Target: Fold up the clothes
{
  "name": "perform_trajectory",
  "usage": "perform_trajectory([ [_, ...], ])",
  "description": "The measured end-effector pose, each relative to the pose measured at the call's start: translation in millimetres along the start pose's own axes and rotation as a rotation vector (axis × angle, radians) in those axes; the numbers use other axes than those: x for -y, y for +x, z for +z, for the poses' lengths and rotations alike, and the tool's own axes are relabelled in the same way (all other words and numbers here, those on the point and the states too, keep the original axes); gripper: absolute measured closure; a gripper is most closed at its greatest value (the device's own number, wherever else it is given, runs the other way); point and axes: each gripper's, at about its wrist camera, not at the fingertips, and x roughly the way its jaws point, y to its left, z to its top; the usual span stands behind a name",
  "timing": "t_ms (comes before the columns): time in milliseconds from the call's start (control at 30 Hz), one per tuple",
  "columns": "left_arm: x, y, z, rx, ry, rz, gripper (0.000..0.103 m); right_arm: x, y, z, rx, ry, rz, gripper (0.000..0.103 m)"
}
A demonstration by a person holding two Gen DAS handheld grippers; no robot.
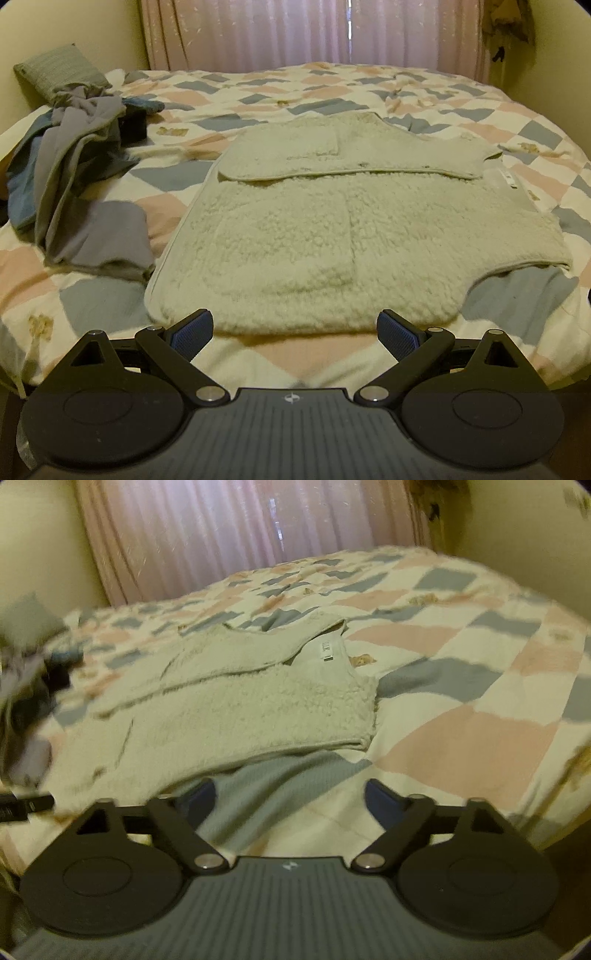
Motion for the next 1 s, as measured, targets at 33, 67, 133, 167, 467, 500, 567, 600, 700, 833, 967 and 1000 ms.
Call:
perform_trajectory([
  [33, -0.3, 5.6, 4.2, 0.000, 0.006, 0.001, 0.005, 7.4, 6.4, 3.2, -0.007, 0.040, 0.020, 0.042],
  [67, -0.9, 10.8, 7.4, 0.000, 0.011, 0.001, 0.005, 15.5, 14.4, 6.2, -0.019, 0.083, 0.039, 0.048],
  [133, -1.8, 21.6, 13.5, -0.002, 0.020, 0.003, 0.006, 31.4, 30.1, 12.0, -0.041, 0.165, 0.073, 0.073],
  [167, -2.2, 27.5, 16.5, -0.004, 0.024, 0.004, 0.006, 38.2, 37.0, 14.6, -0.043, 0.198, 0.080, 0.077],
  [467, -6.9, 62.3, 31.9, -0.007, 0.040, -0.024, 0.010, 78.1, 82.0, 42.6, -0.008, 0.318, 0.050, 0.082],
  [500, -8.0, 65.0, 33.2, -0.008, 0.035, -0.027, 0.010, 83.0, 86.7, 44.3, -0.009, 0.336, 0.054, 0.082],
  [567, -10.5, 70.7, 35.7, -0.010, 0.023, -0.030, 0.010, 90.8, 97.3, 45.1, -0.024, 0.365, 0.047, 0.082],
  [600, -11.4, 73.4, 36.7, -0.012, 0.020, -0.030, 0.010, 94.9, 102.8, 44.4, -0.036, 0.382, 0.043, 0.082],
  [700, -12.3, 80.4, 38.6, -0.015, 0.026, -0.024, 0.010, 104.3, 115.0, 40.4, -0.077, 0.426, 0.043, 0.082],
  [833, -13.4, 89.3, 40.1, -0.026, 0.028, -0.017, 0.010, 107.1, 117.8, 39.1, -0.086, 0.466, 0.048, 0.077],
  [967, -15.0, 94.1, 40.4, -0.034, 0.017, -0.027, 0.010, 100.0, 119.0, 38.5, -0.097, 0.457, 0.062, 0.065],
  [1000, -15.5, 95.1, 40.2, -0.037, 0.014, -0.027, 0.010, 97.1, 119.9, 39.1, -0.101, 0.446, 0.062, 0.065],
])
